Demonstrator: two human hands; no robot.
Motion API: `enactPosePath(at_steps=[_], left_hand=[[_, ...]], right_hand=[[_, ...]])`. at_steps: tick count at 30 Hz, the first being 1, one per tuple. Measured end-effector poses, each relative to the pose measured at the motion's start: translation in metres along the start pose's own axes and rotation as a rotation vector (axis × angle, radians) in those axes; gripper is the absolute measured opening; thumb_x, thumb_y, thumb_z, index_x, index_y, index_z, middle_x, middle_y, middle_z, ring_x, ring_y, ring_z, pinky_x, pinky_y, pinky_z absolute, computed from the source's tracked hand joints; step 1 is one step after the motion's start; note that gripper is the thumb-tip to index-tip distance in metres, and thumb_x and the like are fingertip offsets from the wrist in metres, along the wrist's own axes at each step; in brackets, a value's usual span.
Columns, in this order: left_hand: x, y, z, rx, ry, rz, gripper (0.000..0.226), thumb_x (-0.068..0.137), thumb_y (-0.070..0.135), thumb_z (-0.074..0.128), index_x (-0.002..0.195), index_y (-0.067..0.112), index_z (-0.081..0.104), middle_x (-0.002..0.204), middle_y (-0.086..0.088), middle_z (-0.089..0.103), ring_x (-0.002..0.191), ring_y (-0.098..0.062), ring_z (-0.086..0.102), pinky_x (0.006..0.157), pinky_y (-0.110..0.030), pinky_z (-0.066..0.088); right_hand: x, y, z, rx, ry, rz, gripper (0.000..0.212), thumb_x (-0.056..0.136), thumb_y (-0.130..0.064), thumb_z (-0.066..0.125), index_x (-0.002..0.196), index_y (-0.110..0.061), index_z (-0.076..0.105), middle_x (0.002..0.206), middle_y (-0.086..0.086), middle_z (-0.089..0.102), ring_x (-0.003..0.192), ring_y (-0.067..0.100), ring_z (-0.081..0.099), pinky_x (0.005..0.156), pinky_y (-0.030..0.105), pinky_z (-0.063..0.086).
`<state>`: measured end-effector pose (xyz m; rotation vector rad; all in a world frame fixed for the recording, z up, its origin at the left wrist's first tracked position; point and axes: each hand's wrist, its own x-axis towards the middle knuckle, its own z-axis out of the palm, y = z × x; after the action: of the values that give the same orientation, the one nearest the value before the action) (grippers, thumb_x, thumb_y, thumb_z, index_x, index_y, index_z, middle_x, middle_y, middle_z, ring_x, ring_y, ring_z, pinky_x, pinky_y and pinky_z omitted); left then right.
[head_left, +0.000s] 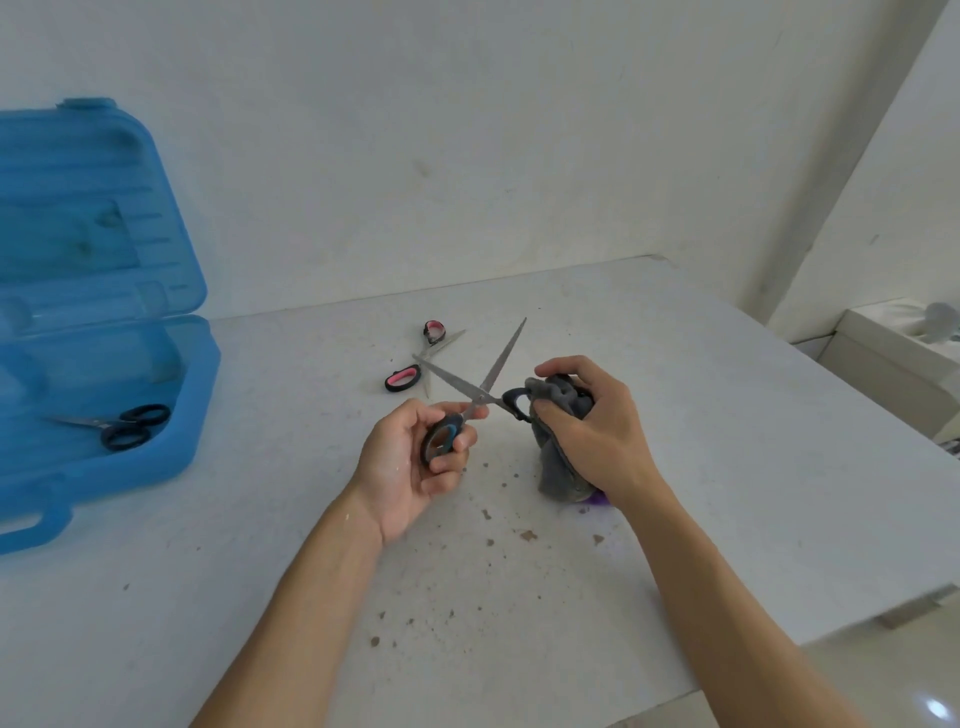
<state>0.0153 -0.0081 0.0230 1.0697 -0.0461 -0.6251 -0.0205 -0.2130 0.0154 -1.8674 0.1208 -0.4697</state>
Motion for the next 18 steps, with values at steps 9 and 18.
enactPosePath(at_steps=[9,18], left_hand=[[0.002,-0.008,0.007,0.02,0.006,0.132,0.032,0.099,0.0,0.046,0.125,0.001,0.063,0.081,-0.008,0.054,0.065,-0.015,0.044,0.05,-0.024,0.035],[0.0,-0.016,0.02,0.271,0.167,0.301,0.034,0.105,0.003,0.05,0.127,0.029,0.054,0.098,-0.012,0.077,0.078,-0.027,0.073,0.063,-0.032,0.059]], right_hand=[[-0.003,-0.003,-0.005,0.017,0.297,-0.048,0.021,0.091,-0.016,0.074,0.107,-0.029,0.07,0.101,-0.015,0.072,0.096,-0.002,0.066,0.083,0.018,0.055],[-0.018,-0.012,0.001,0.15,0.389,-0.29,0.025,0.086,0.0,0.067,0.105,-0.017,0.069,0.099,-0.006,0.073,0.093,0.025,0.072,0.077,0.052,0.061]])
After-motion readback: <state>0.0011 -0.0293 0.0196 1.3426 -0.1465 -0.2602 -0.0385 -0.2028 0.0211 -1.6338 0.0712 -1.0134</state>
